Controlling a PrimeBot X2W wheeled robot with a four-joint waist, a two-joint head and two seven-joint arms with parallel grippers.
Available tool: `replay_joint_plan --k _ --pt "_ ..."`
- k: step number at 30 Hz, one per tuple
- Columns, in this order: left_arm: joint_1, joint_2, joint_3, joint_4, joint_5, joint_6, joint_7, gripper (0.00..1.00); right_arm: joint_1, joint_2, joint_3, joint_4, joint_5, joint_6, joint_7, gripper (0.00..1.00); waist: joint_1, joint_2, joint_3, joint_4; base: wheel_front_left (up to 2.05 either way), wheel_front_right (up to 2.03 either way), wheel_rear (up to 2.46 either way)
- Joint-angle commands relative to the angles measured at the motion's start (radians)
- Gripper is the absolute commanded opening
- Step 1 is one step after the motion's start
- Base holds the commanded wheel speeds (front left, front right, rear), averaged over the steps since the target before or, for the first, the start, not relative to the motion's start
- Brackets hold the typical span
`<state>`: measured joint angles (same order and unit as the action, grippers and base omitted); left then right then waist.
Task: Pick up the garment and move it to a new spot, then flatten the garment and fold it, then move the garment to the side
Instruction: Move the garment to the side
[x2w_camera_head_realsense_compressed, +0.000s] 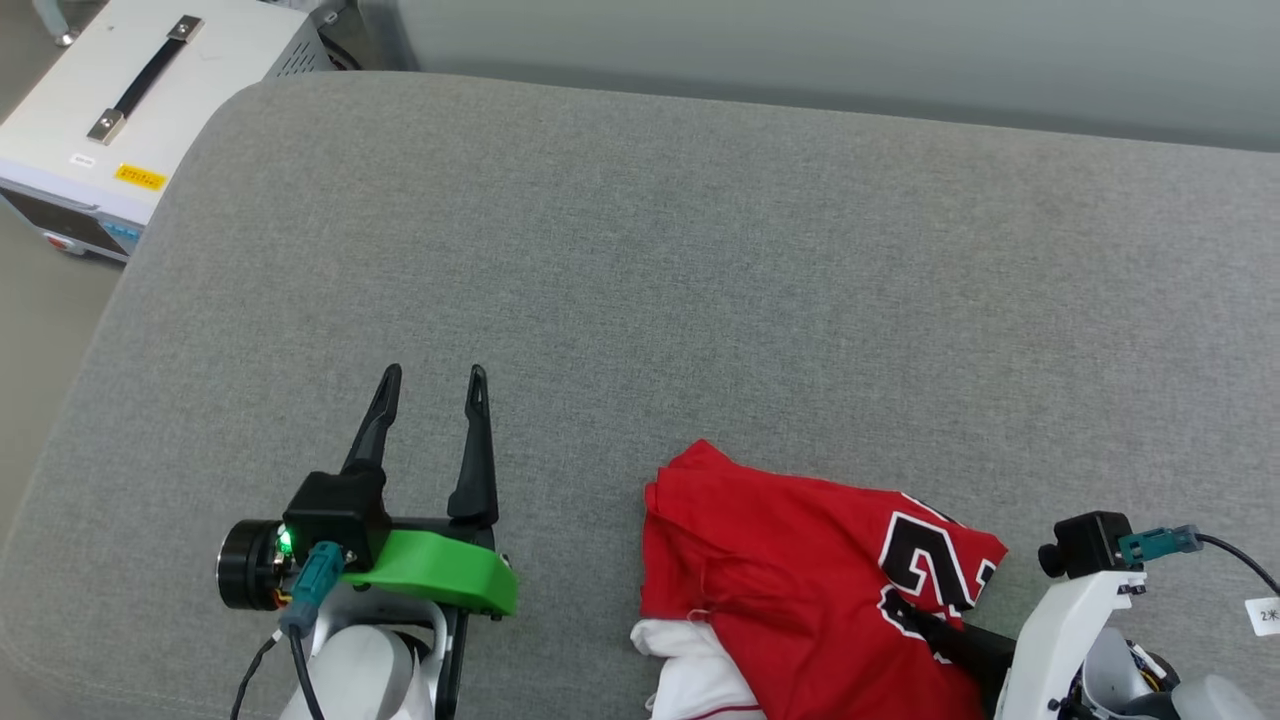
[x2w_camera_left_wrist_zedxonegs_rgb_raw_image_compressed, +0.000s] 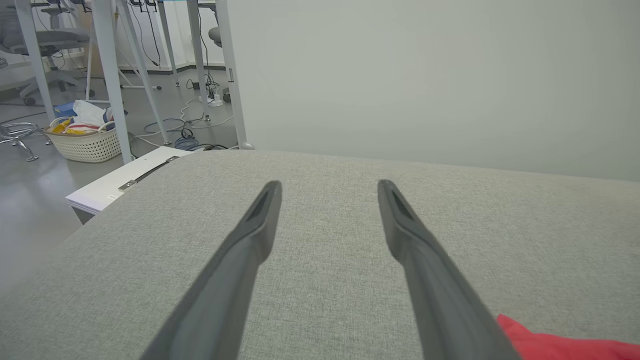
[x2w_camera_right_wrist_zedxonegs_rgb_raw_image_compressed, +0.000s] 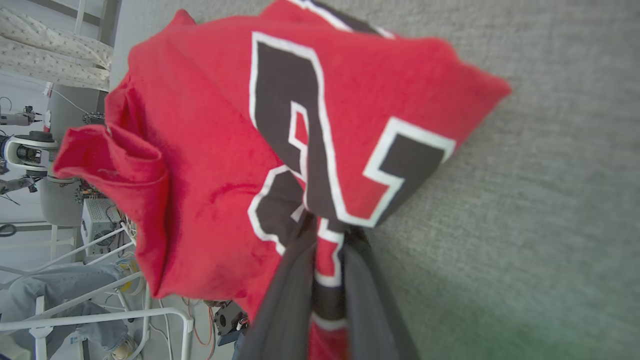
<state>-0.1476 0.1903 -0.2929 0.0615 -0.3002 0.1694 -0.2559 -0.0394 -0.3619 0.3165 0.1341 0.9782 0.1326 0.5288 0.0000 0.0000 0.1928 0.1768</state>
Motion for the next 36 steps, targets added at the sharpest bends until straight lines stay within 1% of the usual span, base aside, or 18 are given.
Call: replay_joint_plan --k 1,6,8,12,15,19,24,27,30,33,36 --pt "0.004 -0.002 0.006 0.004 0.009 -0.009 -0.006 1.00 -0.006 -0.008 0.012 0.002 -0.011 -0.002 -0.008 0.00 0.0000 0.0000 -0.027 -0.023 0.00 0.00 0.00" --pt "0.021 0.002 0.021 0.005 0.018 -0.020 -0.006 1.00 -0.034 -0.049 0.022 -0.053 -0.062 -0.002 -0.048 0.00 0.0000 0.0000 -0.063 -0.079 0.00 0.00 0.00" --pt "0.029 0.007 0.030 0.002 0.021 -0.021 -0.006 1.00 -0.047 -0.065 0.026 -0.082 -0.079 -0.002 -0.052 0.00 0.0000 0.0000 -0.069 -0.118 0.00 0.00 0.00" --pt "0.027 0.007 0.028 -0.002 0.029 -0.030 -0.006 1.00 -0.066 -0.119 0.017 -0.136 -0.134 -0.002 -0.049 0.00 0.0000 0.0000 -0.066 -0.194 0.00 0.00 0.00" --pt "0.012 0.010 0.033 -0.008 0.038 -0.030 -0.006 1.00 -0.076 -0.170 0.009 -0.170 -0.198 -0.002 -0.044 0.00 0.0000 0.0000 -0.050 -0.258 0.00 0.00 0.00" --pt "-0.010 0.016 0.034 -0.016 0.049 -0.032 -0.006 1.00 -0.091 -0.217 -0.001 -0.203 -0.260 -0.002 -0.044 0.00 0.0000 0.0000 -0.023 -0.351 0.00 0.00 0.00" --pt "-0.042 0.034 0.030 -0.025 0.067 -0.034 0.001 1.00 -0.132 -0.239 -0.017 -0.220 -0.290 -0.002 -0.057 0.00 0.0000 0.0000 0.029 -0.478 0.00 0.00 0.00" --pt "-0.070 0.048 0.025 -0.040 0.080 -0.036 0.019 1.00 -0.173 -0.240 -0.021 -0.200 -0.289 -0.002 -0.076 0.00 0.0000 0.0000 0.073 -0.539 0.00 0.00 0.00" --pt "-0.112 0.067 0.015 -0.067 0.101 -0.041 0.047 1.00 -0.237 -0.246 -0.012 -0.145 -0.281 -0.002 -0.110 0.00 0.0000 0.0000 0.136 -0.587 0.00 0.00 0.00" --pt "-0.158 0.079 -0.004 -0.091 0.124 -0.052 0.074 1.00 -0.304 -0.255 -0.002 -0.070 -0.266 -0.002 -0.149 0.00 0.0000 0.0000 0.192 -0.606 0.00 0.00 0.00" --pt "-0.211 0.086 -0.028 -0.116 0.146 -0.066 0.102 1.00 -0.374 -0.275 0.008 0.021 -0.240 -0.002 -0.190 0.00 0.0000 0.0000 0.251 -0.603 0.00 0.00 0.00"
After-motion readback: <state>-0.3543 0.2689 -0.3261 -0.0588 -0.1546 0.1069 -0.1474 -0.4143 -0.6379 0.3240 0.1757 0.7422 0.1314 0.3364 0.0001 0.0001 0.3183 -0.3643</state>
